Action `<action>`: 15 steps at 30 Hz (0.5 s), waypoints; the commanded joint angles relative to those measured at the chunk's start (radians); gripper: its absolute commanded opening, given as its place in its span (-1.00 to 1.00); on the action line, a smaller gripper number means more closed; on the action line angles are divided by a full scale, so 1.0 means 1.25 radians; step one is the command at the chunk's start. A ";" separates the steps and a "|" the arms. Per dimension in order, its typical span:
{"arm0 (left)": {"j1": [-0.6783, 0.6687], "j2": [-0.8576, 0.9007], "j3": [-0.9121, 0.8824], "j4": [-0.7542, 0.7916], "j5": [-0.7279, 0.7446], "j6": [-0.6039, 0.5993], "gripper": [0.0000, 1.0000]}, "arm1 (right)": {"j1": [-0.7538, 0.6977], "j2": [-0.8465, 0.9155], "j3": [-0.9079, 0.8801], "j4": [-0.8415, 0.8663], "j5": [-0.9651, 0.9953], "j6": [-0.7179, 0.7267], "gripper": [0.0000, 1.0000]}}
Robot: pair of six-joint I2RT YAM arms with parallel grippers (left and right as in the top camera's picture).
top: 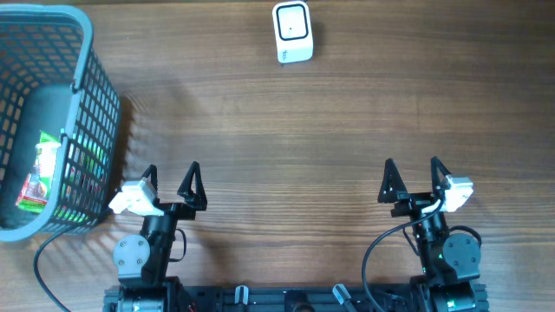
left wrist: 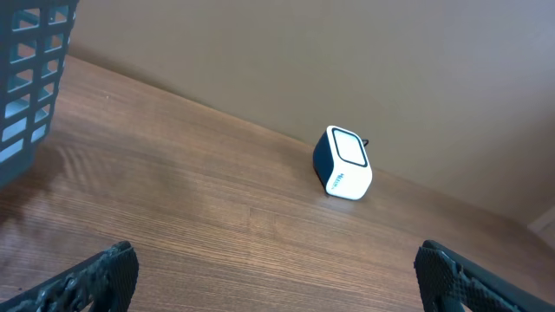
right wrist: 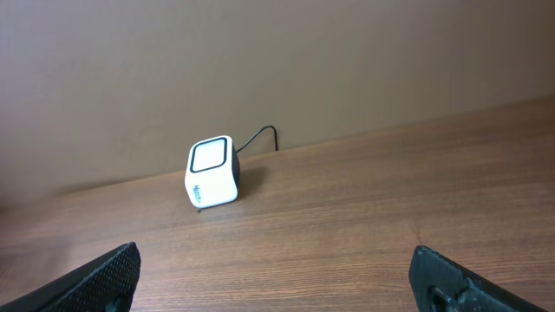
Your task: Scan the item barcode
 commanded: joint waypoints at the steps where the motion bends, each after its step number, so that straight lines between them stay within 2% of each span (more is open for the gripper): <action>1: -0.005 -0.007 -0.001 -0.008 -0.005 0.012 1.00 | -0.005 -0.004 -0.001 0.003 -0.008 0.001 1.00; 13: -0.005 -0.007 -0.001 -0.008 -0.005 0.012 1.00 | -0.005 -0.004 -0.001 0.003 -0.008 0.001 1.00; 15: -0.004 -0.007 -0.001 -0.009 -0.055 0.013 1.00 | -0.005 -0.004 -0.001 0.003 -0.008 0.001 1.00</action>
